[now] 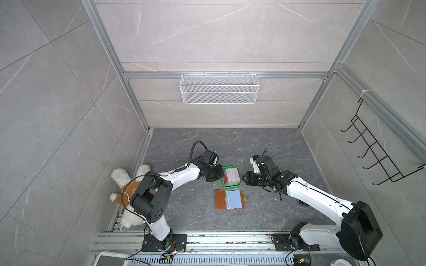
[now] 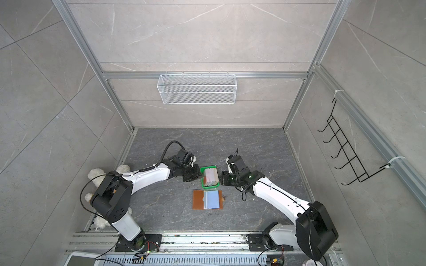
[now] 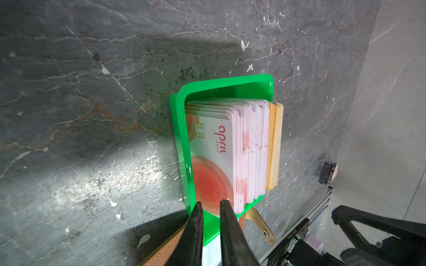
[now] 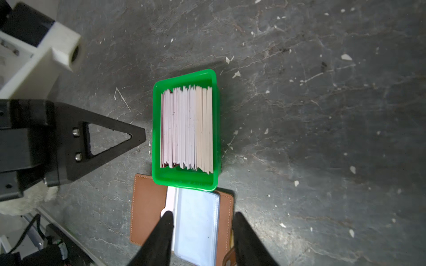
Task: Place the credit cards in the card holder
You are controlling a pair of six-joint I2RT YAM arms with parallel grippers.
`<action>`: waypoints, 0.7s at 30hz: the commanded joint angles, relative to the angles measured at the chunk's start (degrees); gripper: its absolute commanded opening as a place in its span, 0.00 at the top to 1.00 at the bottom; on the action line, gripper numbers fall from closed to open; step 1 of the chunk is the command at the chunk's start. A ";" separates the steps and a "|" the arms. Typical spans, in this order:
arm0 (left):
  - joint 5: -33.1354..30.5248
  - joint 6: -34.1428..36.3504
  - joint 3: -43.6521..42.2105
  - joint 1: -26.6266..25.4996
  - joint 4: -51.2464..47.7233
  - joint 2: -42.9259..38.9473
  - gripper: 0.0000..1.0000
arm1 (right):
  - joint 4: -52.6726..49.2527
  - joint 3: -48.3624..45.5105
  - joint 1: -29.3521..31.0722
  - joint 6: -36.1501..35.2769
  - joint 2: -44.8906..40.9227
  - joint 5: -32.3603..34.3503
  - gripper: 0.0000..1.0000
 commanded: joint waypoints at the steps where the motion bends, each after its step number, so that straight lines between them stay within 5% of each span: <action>1: 0.90 2.37 0.97 0.33 -0.90 -2.38 0.83 | -3.60 4.35 0.76 -0.94 4.31 3.11 0.41; 9: 2.41 2.53 -0.70 1.22 1.81 -3.62 0.85 | -7.83 13.50 3.24 -3.97 14.25 6.92 0.01; 21: 6.15 3.19 -1.20 2.94 6.37 -2.90 0.97 | -11.46 21.02 6.36 -5.81 24.28 10.49 0.00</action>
